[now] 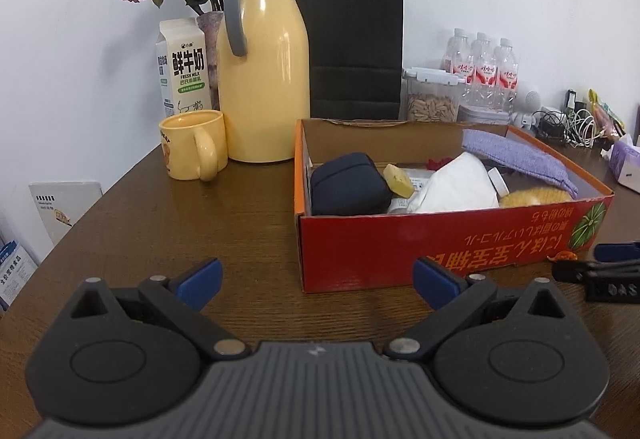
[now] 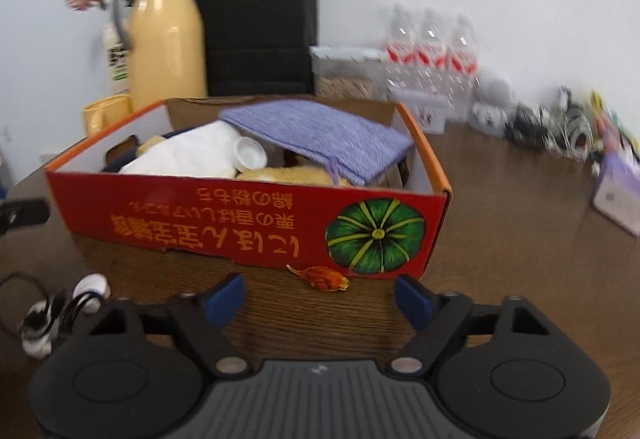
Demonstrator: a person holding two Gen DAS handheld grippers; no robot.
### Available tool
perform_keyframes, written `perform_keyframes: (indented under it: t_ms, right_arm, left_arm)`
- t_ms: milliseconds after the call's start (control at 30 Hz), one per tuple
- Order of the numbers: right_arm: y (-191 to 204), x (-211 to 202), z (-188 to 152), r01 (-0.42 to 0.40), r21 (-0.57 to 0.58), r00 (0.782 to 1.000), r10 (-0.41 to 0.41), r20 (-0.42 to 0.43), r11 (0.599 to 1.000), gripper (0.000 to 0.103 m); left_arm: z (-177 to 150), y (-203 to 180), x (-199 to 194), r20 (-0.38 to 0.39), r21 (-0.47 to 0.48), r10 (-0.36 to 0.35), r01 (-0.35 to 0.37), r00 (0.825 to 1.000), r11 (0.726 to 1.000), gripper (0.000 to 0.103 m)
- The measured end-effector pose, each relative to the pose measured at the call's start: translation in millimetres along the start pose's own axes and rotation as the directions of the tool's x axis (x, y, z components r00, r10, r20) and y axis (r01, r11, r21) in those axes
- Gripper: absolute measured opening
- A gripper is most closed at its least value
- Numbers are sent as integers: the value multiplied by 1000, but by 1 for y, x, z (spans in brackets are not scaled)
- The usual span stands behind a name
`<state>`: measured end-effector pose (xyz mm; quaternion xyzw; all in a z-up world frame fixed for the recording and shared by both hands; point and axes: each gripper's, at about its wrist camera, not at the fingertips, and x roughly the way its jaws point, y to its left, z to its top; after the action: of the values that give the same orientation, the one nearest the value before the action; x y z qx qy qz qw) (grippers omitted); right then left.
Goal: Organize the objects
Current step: 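Withdraw both grippers from the box back over the table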
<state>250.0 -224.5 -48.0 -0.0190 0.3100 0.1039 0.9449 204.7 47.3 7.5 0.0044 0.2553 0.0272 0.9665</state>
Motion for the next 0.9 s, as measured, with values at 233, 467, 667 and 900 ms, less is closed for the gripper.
perform_keyframes:
  t_ms: [233, 467, 667, 900]
  right_arm:
    - [10, 20, 4, 66, 76, 997, -63, -34, 995, 60]
    - [21, 22, 3, 96, 75, 995, -95, -21, 993, 38]
    - [20, 17, 1, 75, 70, 997, -75, -6, 995, 27]
    - [24, 6, -3, 37, 47, 999, -38, 28, 998, 15]
  left_arm:
    - [-1, -1, 0, -9, 2, -6, 6, 1000, 1000, 103]
    - [-2, -4, -2, -5, 6, -13, 13, 1000, 1000, 103]
    - [-3, -4, -1, -8, 7, -15, 15, 1000, 1000, 103]
    - [-4, 0, 5, -33, -8, -10, 9, 999, 1000, 103]
